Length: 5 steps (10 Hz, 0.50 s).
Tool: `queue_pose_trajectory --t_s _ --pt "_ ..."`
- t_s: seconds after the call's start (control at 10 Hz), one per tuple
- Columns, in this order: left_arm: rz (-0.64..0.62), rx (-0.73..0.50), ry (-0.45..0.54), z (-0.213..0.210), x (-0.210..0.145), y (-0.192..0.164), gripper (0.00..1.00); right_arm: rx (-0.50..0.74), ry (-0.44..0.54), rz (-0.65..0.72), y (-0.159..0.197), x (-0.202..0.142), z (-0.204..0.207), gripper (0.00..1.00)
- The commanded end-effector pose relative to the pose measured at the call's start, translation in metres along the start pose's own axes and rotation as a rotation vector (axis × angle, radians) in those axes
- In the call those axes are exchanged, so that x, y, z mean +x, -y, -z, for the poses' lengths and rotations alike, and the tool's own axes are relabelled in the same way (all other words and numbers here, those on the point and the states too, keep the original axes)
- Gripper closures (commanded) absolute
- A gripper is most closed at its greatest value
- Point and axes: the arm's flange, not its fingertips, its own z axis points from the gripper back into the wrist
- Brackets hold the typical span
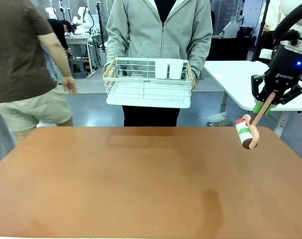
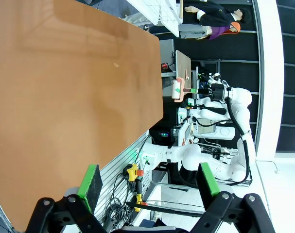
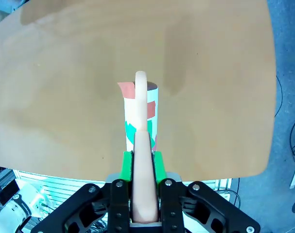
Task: Clean the table.
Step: Place the Lint Roller down when the Dish drying rack is positioned in the middle of the table.
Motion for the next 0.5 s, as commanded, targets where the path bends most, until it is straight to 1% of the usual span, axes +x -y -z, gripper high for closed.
queue_pose_trajectory --t_s 0.0,0.4 --pt "0.002 -0.006 -0.003 -0.0019 -0.0026 0.0016 0.00 -0.004 0.009 -0.004 -0.0019 -0.0015 -0.0032 0.79" --pt "0.002 -0.006 -0.003 -0.0019 -0.0026 0.0016 0.00 -0.004 0.009 -0.004 -0.0019 -0.0015 -0.0032 0.79"
